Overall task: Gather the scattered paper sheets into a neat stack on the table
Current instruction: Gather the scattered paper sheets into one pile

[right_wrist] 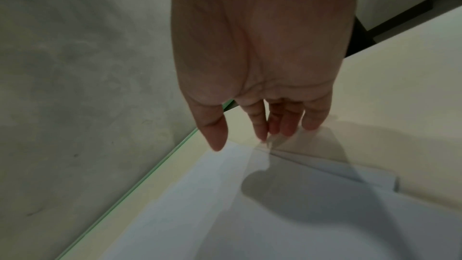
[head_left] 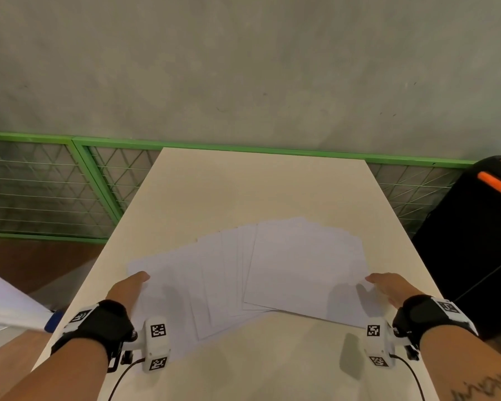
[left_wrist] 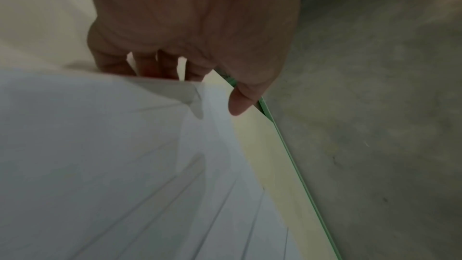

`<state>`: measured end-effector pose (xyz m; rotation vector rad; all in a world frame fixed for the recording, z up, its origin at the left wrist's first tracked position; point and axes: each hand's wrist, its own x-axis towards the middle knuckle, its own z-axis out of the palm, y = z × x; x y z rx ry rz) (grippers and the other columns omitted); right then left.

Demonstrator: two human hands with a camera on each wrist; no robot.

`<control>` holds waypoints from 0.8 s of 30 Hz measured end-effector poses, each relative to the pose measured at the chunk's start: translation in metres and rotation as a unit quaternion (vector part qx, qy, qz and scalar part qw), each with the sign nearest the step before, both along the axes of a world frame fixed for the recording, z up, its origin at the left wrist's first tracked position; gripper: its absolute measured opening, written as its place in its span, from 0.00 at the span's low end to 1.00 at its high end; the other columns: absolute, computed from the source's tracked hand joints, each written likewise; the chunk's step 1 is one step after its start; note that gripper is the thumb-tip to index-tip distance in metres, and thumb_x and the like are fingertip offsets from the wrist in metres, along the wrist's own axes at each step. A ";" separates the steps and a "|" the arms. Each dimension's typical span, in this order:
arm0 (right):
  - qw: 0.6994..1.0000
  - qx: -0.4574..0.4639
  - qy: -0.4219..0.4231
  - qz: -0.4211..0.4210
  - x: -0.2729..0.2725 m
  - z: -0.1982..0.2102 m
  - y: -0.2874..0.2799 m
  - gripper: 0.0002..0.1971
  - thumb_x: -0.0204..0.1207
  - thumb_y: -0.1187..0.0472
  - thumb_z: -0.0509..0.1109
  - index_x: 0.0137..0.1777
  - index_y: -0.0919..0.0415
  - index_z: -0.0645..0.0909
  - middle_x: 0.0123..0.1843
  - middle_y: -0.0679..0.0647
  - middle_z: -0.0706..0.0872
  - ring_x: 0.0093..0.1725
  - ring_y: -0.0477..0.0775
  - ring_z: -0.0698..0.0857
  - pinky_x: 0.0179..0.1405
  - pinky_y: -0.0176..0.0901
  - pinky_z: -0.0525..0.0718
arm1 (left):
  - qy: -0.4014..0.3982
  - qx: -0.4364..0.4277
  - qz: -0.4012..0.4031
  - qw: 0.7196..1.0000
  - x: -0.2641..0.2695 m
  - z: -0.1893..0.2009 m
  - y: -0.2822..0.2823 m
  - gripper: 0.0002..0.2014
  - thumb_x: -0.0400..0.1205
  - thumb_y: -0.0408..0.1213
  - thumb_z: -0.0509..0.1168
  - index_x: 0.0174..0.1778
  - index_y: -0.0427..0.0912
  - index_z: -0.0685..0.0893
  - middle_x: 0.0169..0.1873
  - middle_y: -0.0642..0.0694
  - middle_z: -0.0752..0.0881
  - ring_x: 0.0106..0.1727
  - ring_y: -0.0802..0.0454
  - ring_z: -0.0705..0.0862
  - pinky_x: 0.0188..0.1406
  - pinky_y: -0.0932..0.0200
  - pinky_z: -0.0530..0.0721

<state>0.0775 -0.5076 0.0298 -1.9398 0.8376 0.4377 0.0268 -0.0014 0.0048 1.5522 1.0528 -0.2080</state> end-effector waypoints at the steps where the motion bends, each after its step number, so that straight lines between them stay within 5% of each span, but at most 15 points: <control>1: 1.000 0.005 0.002 0.003 0.002 -0.001 0.001 0.22 0.77 0.62 0.67 0.68 0.73 0.75 0.57 0.61 0.75 0.69 0.65 0.73 0.74 0.56 0.65 | 0.005 0.026 -0.009 1.000 0.007 -0.018 0.009 0.35 0.62 0.59 0.66 0.62 0.41 0.80 0.64 0.35 0.81 0.63 0.30 0.78 0.70 0.34 0.72; 3: 1.000 0.012 0.006 -0.002 0.004 -0.004 0.003 0.23 0.76 0.61 0.68 0.69 0.73 0.74 0.55 0.60 0.77 0.66 0.64 0.73 0.75 0.55 0.65 | 0.016 0.068 -0.033 0.997 0.011 -0.015 0.007 0.42 0.58 0.62 0.64 0.65 0.41 0.78 0.67 0.38 0.79 0.64 0.32 0.76 0.69 0.38 0.72; 7: 1.000 0.001 0.008 -0.007 0.010 -0.005 0.011 0.23 0.77 0.60 0.68 0.69 0.72 0.73 0.70 0.68 0.76 0.65 0.66 0.75 0.73 0.56 0.68 | 0.007 0.011 -0.048 0.999 0.012 0.013 -0.014 0.38 0.71 0.49 0.68 0.75 0.35 0.66 0.73 0.37 0.74 0.68 0.33 0.74 0.64 0.46 0.71; 9: 1.000 0.024 0.003 0.006 0.014 -0.010 0.011 0.22 0.77 0.63 0.67 0.69 0.73 0.72 0.65 0.66 0.76 0.60 0.61 0.73 0.73 0.54 0.67 | -0.001 -0.003 -0.046 0.999 0.013 0.015 -0.017 0.42 0.71 0.48 0.69 0.79 0.36 0.60 0.76 0.36 0.69 0.71 0.33 0.72 0.66 0.46 0.70; 12: 1.000 0.013 -0.005 0.000 0.019 -0.010 0.019 0.25 0.77 0.61 0.68 0.70 0.73 0.71 0.64 0.62 0.75 0.66 0.66 0.74 0.75 0.55 0.67 | -0.023 0.003 -0.030 0.999 0.012 0.014 -0.020 0.39 0.79 0.40 0.66 0.81 0.35 0.53 0.78 0.35 0.65 0.75 0.34 0.69 0.57 0.49 0.66; 15: 0.999 -0.052 0.005 0.015 0.028 -0.018 0.026 0.30 0.75 0.55 0.68 0.73 0.70 0.69 0.73 0.68 0.71 0.72 0.70 0.70 0.74 0.58 0.69 | -0.035 -0.001 -0.024 0.999 0.011 0.012 -0.020 0.34 0.79 0.37 0.66 0.78 0.33 0.58 0.74 0.33 0.70 0.69 0.34 0.73 0.54 0.49 0.67; 18: 0.999 -0.010 0.010 0.040 0.034 -0.015 0.037 0.26 0.76 0.59 0.69 0.70 0.71 0.72 0.69 0.65 0.75 0.67 0.66 0.74 0.74 0.58 0.69 | -0.031 0.008 -0.013 0.999 0.011 0.011 -0.018 0.33 0.79 0.37 0.66 0.77 0.33 0.60 0.68 0.36 0.73 0.66 0.34 0.74 0.54 0.48 0.68; 20: 0.999 0.016 0.008 0.037 0.033 -0.011 0.043 0.24 0.76 0.61 0.68 0.69 0.72 0.72 0.63 0.62 0.76 0.62 0.63 0.74 0.73 0.57 0.69 | -0.030 0.018 -0.023 0.999 0.010 0.012 -0.020 0.34 0.78 0.37 0.66 0.78 0.33 0.59 0.72 0.33 0.72 0.69 0.34 0.73 0.56 0.48 0.68; 24: 0.997 -0.047 0.003 0.054 0.036 -0.017 0.046 0.28 0.75 0.57 0.69 0.72 0.67 0.70 0.75 0.67 0.70 0.70 0.67 0.73 0.69 0.56 0.71 | -0.039 -0.003 -0.029 0.999 0.006 0.019 -0.024 0.35 0.80 0.35 0.65 0.80 0.34 0.55 0.76 0.32 0.68 0.74 0.34 0.70 0.62 0.47 0.69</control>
